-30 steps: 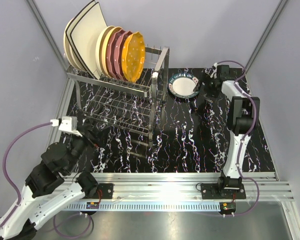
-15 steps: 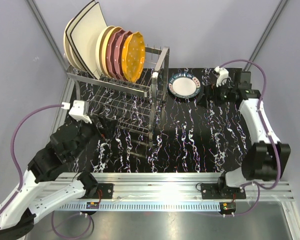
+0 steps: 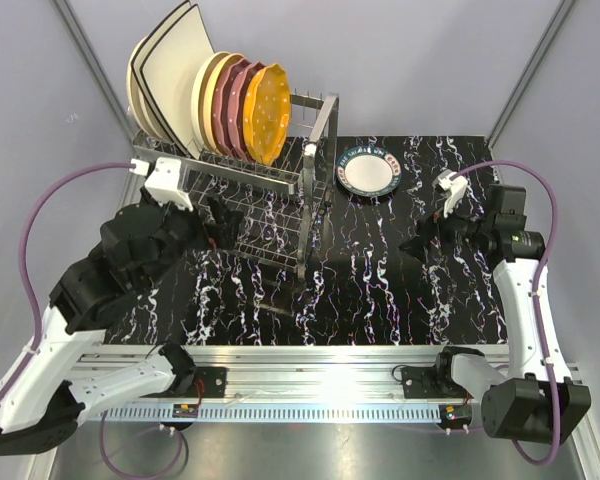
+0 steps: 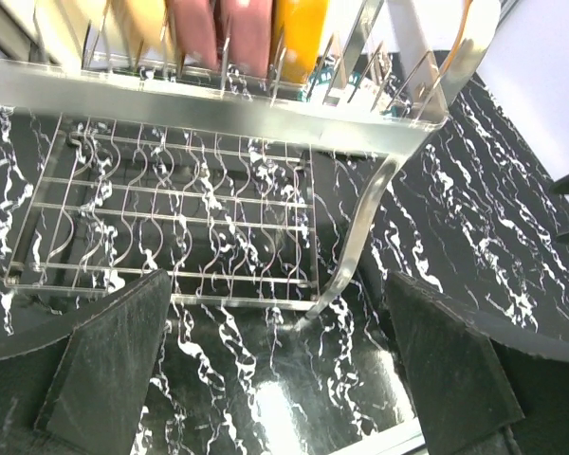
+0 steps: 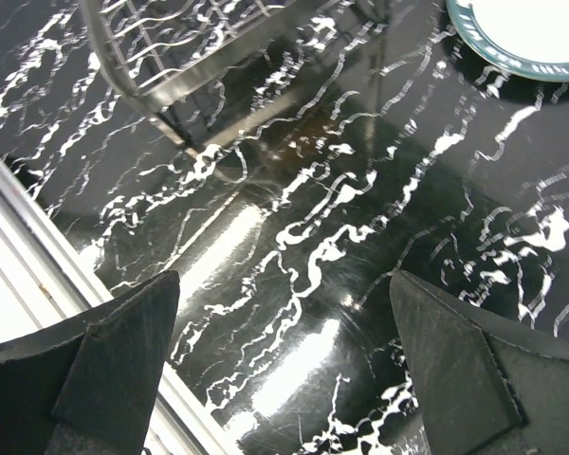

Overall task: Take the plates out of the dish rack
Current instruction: Grab a plate with the left arm

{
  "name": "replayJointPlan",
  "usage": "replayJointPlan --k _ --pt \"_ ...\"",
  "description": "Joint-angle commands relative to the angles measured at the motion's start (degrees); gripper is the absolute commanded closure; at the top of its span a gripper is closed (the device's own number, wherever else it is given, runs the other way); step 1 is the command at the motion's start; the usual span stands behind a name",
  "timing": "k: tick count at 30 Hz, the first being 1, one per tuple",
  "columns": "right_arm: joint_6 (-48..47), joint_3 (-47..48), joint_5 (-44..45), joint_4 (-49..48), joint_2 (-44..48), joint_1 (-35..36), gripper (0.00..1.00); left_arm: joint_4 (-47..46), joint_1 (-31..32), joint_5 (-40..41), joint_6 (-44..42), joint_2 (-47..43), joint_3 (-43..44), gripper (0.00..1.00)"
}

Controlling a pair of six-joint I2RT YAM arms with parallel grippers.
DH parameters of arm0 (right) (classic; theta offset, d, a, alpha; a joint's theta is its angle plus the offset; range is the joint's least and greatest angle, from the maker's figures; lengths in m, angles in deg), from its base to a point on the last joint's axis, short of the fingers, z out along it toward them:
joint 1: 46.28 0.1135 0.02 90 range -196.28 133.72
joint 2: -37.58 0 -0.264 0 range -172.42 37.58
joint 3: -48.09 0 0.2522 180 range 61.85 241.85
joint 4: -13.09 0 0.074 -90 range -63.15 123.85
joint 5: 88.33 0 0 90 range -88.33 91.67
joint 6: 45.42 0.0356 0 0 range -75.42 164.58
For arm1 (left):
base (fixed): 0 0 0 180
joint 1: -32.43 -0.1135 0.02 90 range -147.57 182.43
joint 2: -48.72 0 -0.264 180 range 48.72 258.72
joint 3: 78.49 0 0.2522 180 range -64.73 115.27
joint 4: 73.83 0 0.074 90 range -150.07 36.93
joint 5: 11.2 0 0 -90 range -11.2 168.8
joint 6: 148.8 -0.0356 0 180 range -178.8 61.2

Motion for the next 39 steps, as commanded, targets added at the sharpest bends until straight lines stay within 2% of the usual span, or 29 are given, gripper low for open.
replayJointPlan --k 1,6,9,13,19,30,39 --pt "-1.56 -0.87 -2.52 -1.22 0.63 -1.58 0.00 0.49 0.13 -0.74 -1.87 3.77 7.95 0.01" --pt "-1.65 -2.72 -1.55 -2.45 2.13 -2.02 0.00 0.23 0.13 -0.74 -1.69 9.48 14.38 0.01" --pt "-1.74 -3.25 -1.64 -2.54 2.75 -2.11 0.00 1.10 0.13 1.89 -0.11 13.87 19.65 0.01" --pt "-1.92 -3.34 -2.61 -2.01 2.40 -2.02 0.00 2.25 0.13 3.65 -0.11 20.55 29.13 0.08" --pt "-1.92 -3.34 -2.96 -1.75 2.22 -2.02 0.00 3.39 0.13 5.23 -0.72 30.04 38.63 0.15" --pt "-2.18 -3.51 -3.13 -1.49 2.57 -2.10 0.00 3.92 0.13 11.12 -5.12 39.28 47.79 0.28" --pt "-2.44 -3.51 -3.31 -1.31 2.39 -2.10 0.00 3.22 0.04 16.39 -9.42 43.41 49.73 0.28"
